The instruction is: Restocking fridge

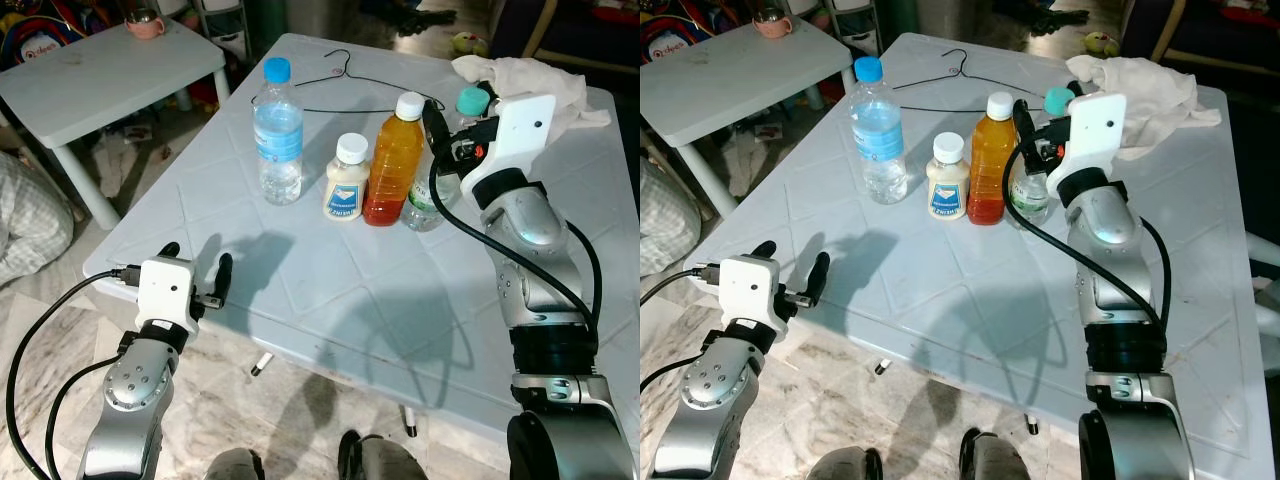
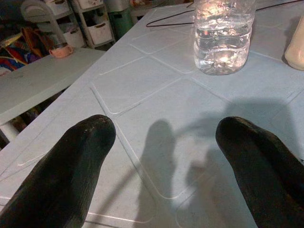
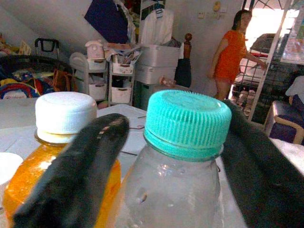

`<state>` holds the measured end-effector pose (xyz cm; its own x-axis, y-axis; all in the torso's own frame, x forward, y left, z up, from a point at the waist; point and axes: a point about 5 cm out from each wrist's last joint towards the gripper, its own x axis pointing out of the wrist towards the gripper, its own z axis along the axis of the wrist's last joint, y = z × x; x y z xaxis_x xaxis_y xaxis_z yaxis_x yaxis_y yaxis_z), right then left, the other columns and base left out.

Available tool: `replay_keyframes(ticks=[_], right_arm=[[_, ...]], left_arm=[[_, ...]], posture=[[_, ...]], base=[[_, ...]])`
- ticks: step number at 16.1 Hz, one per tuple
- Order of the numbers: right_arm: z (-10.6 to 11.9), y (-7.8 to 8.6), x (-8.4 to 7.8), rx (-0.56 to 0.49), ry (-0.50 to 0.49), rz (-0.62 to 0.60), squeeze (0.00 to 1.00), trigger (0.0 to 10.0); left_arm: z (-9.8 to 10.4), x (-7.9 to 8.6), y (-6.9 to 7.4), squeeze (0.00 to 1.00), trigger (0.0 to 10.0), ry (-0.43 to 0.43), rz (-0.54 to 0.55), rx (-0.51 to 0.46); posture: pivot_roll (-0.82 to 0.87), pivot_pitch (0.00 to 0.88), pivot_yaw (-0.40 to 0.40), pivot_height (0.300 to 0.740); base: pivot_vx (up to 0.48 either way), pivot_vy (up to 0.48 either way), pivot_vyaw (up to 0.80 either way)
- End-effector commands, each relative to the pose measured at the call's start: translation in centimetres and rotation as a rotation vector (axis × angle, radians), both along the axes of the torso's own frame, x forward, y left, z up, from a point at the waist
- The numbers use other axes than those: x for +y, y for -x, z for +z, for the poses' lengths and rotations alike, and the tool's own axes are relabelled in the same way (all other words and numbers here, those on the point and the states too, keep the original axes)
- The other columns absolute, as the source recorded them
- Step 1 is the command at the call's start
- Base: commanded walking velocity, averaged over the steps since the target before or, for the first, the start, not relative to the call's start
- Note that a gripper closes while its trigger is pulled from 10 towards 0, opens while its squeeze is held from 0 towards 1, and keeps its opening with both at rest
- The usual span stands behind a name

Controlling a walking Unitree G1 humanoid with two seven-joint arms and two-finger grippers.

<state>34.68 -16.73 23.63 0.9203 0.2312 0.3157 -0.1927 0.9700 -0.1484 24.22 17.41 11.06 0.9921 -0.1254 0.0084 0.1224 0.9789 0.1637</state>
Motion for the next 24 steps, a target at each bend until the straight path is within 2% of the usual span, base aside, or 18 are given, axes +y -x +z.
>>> replay_keyframes(ticks=[1, 3, 4, 8, 9, 10, 11, 19, 20, 23, 24], right_arm=[[0.3, 0.5, 0.4, -0.009, 0.014, 0.004, 0.00, 3.1], [-0.1, 1.4, 0.9, 0.011, 0.053, 0.010, 0.00, 8.1], [-0.4, 1.6, 0.8, 0.035, 0.052, -0.001, 0.00, 10.0], [-1.2, 2.3, 0.0, 0.109, 0.061, -0.063, 0.00, 10.0], [-1.3, 2.2, -0.2, 0.117, 0.057, -0.074, 0.00, 4.0], [-1.3, 2.2, -0.5, 0.126, 0.051, -0.089, 0.00, 0.6], [-1.3, 2.2, -0.5, 0.126, 0.056, -0.095, 0.00, 0.0], [-1.7, 2.5, -0.7, 0.149, 0.060, -0.117, 0.00, 0.0], [-1.8, 2.5, -0.8, 0.149, 0.062, -0.123, 0.00, 10.0], [-1.7, 2.5, -0.9, 0.137, 0.048, -0.128, 0.00, 10.0], [-1.7, 2.5, -0.9, 0.136, 0.019, -0.132, 0.00, 2.8]], left_arm=[[0.3, 0.0, 0.2, 0.00, 10.0, -0.010, -0.012, -0.004], [0.2, -0.1, 0.1, 0.00, 10.0, -0.012, -0.024, 0.005], [0.1, -0.2, 0.1, 0.00, 10.0, -0.010, -0.031, 0.010], [-0.4, -0.8, 0.2, 0.00, 10.0, -0.004, -0.066, 0.041], [-0.5, -0.8, 0.2, 0.00, 10.0, -0.003, -0.069, 0.043], [-0.5, -0.9, 0.2, 0.00, 10.0, -0.004, -0.076, 0.045], [-0.5, -0.9, 0.2, 0.00, 10.0, -0.005, -0.079, 0.045], [-0.5, -1.4, 0.3, 0.00, 10.0, -0.010, -0.091, 0.046], [-0.5, -1.5, 0.3, 0.00, 10.0, -0.010, -0.092, 0.047], [-0.4, -1.6, 0.3, 0.00, 10.0, -0.010, -0.094, 0.043], [-0.5, -1.5, 0.4, 0.00, 10.0, -0.012, -0.095, 0.047]], posture=[[0.07, 0.122, 0.017, 0.740], [0.06, 0.121, 0.018, 0.740], [0.06, 0.121, 0.019, 0.740], [0.06, 0.121, 0.021, 0.740], [0.06, 0.120, 0.022, 0.740], [0.06, 0.120, 0.021, 0.740], [0.06, 0.120, 0.022, 0.740], [0.05, 0.124, 0.016, 0.740], [0.05, 0.124, 0.015, 0.740], [0.05, 0.127, 0.014, 0.740], [0.05, 0.126, 0.014, 0.740]], base=[[0.000, 0.000, 0.00], [0.000, 0.000, 0.00], [0.000, 0.000, 0.00], [0.000, 0.000, 0.00], [0.000, 0.000, 0.00], [0.000, 0.000, 0.00], [0.000, 0.000, 0.00], [0.000, 0.000, 0.00], [0.000, 0.000, 0.00], [0.000, 0.000, 0.00], [0.000, 0.000, 0.00]])
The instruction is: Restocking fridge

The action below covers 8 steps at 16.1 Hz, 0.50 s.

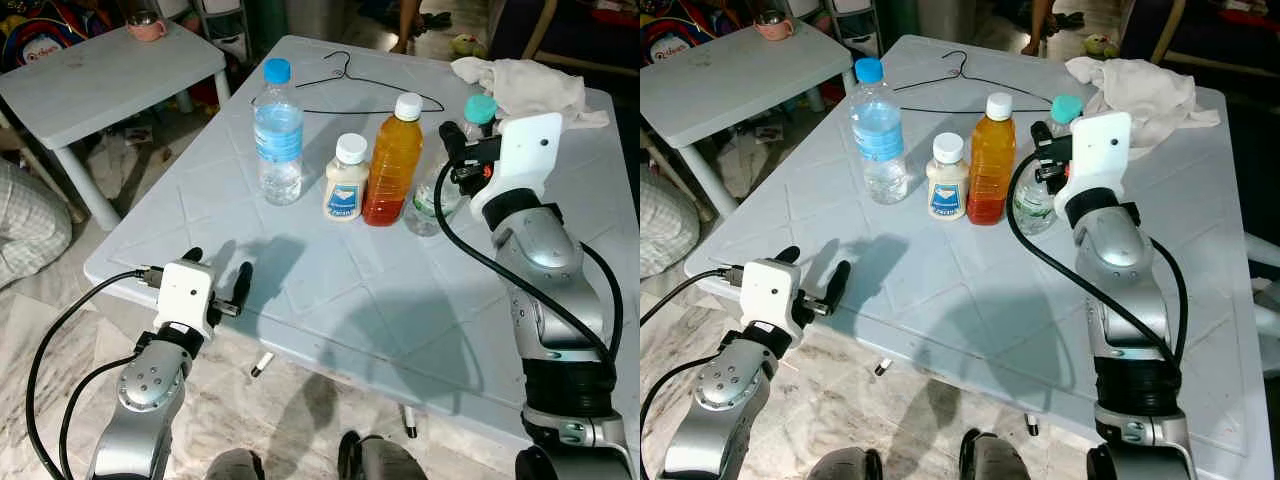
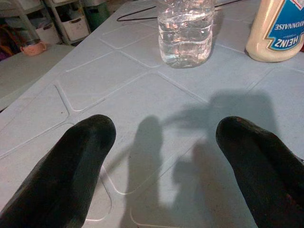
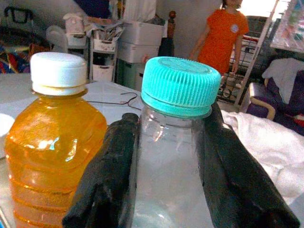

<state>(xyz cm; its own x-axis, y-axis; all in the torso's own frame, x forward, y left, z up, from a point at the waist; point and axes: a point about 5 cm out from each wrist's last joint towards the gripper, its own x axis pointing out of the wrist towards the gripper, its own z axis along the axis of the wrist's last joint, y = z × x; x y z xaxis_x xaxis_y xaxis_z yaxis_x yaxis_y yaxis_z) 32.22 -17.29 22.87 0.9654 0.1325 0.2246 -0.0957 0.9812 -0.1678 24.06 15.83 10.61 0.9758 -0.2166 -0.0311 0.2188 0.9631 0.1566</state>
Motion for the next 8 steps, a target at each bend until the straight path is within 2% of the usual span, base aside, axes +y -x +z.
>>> replay_keyframes(ticks=[1, 2, 3, 4, 6, 8], right_arm=[[-1.0, 0.0, -0.4, 0.045, -0.025, -0.021, 0.00, 2.8], [-1.1, 0.2, -0.4, 0.046, -0.036, -0.029, 0.00, 0.8], [-1.0, 0.3, -0.4, 0.036, -0.038, -0.034, 0.00, 4.5], [-0.8, 0.6, -0.3, 0.002, -0.040, -0.044, 0.00, 10.0], [-0.5, 1.1, -0.4, -0.045, -0.009, -0.081, 0.00, 10.0], [-1.0, 1.9, -0.7, -0.060, -0.016, -0.140, 0.00, 10.0]], left_arm=[[-0.1, 0.0, 0.2, 0.00, 10.0, -0.012, -0.002, 0.007], [0.0, 0.0, 0.3, 0.00, 10.0, -0.012, -0.002, 0.006], [-0.1, 0.1, 0.3, 0.00, 10.0, -0.014, 0.009, 0.009], [-0.4, 0.2, 0.1, 0.00, 10.0, -0.013, 0.047, 0.041], [-0.8, 0.1, 0.1, 0.00, 10.0, 0.008, 0.063, 0.070], [-0.9, -0.2, 0.1, 0.00, 10.0, 0.006, 0.054, 0.066]], posture=[[0.05, 0.126, 0.014, 0.740], [0.05, 0.129, 0.016, 0.740], [0.05, 0.127, 0.018, 0.740], [0.05, 0.124, 0.019, 0.740], [0.04, 0.118, 0.018, 0.740], [0.03, 0.118, 0.014, 0.740]], base=[[0.000, 0.000, 0.00], [0.000, 0.000, 0.00], [0.000, 0.000, 0.00], [0.000, 0.000, 0.00], [0.000, 0.000, 0.00], [-0.311, 0.000, 0.00]])
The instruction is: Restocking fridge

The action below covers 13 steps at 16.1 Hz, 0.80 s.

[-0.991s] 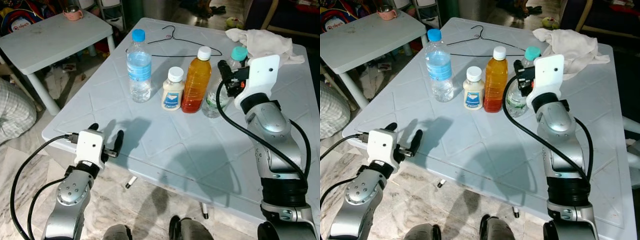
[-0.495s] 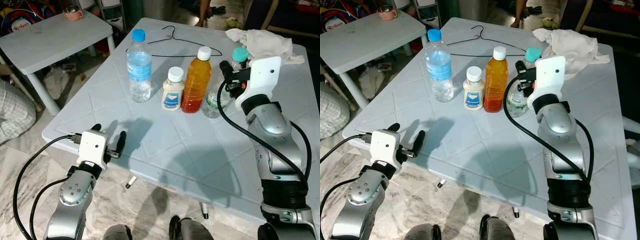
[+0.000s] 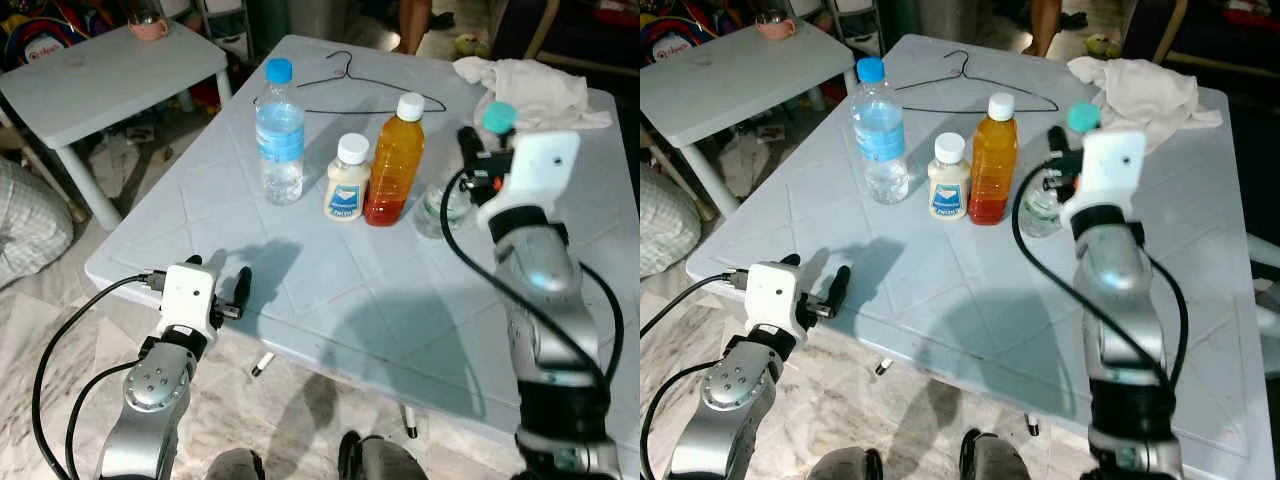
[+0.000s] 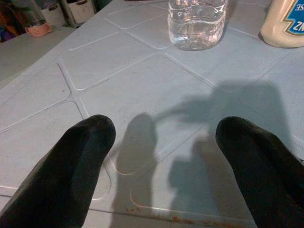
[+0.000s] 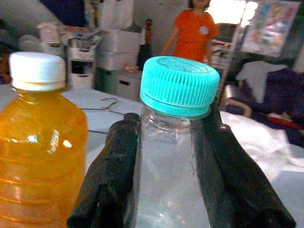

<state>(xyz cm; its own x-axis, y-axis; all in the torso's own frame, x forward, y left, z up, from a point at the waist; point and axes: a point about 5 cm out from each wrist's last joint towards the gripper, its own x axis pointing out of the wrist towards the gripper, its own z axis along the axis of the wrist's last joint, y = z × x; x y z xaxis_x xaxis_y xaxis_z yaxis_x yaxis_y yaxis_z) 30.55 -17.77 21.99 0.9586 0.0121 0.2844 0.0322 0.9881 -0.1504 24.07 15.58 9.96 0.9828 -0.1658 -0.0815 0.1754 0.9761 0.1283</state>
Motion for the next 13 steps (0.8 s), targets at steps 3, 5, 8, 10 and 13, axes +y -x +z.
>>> replay_keyframes(ticks=[3, 5, 8, 10, 13], right_arm=[[-0.2, 1.0, 0.4, -0.028, 0.005, -0.012, 0.00, 10.0], [-0.5, 1.2, 1.0, -0.026, -0.004, 0.014, 0.00, 10.0], [-1.1, 1.9, 1.8, -0.048, -0.030, 0.085, 0.00, 10.0], [-1.3, 2.1, 2.2, -0.052, -0.033, 0.109, 0.00, 10.0], [-1.7, 2.4, 3.4, -0.056, -0.025, 0.188, 0.00, 10.0]], left_arm=[[-0.2, -0.2, -0.1, 0.00, 10.0, -0.010, -0.002, 0.013], [-0.2, -0.3, -0.2, 0.00, 10.0, -0.011, -0.002, 0.013], [-0.3, -0.4, -0.4, 0.00, 10.0, -0.010, 0.001, 0.010], [-0.2, -0.5, -0.6, 0.00, 10.0, -0.009, -0.001, 0.007], [-0.2, -0.5, -1.0, 0.00, 10.0, -0.012, 0.000, 0.000]], posture=[[0.02, 0.119, 0.010, 0.740], [0.02, 0.120, 0.008, 0.740], [0.02, 0.114, 0.005, 0.740], [0.02, 0.111, 0.005, 0.740], [0.01, 0.102, 0.010, 0.740]], base=[[-0.373, 0.000, 0.00], [-0.398, 0.000, 0.00], [-0.399, 0.000, 0.00], [-0.399, 0.000, 0.40], [-0.389, 0.000, 0.80]])
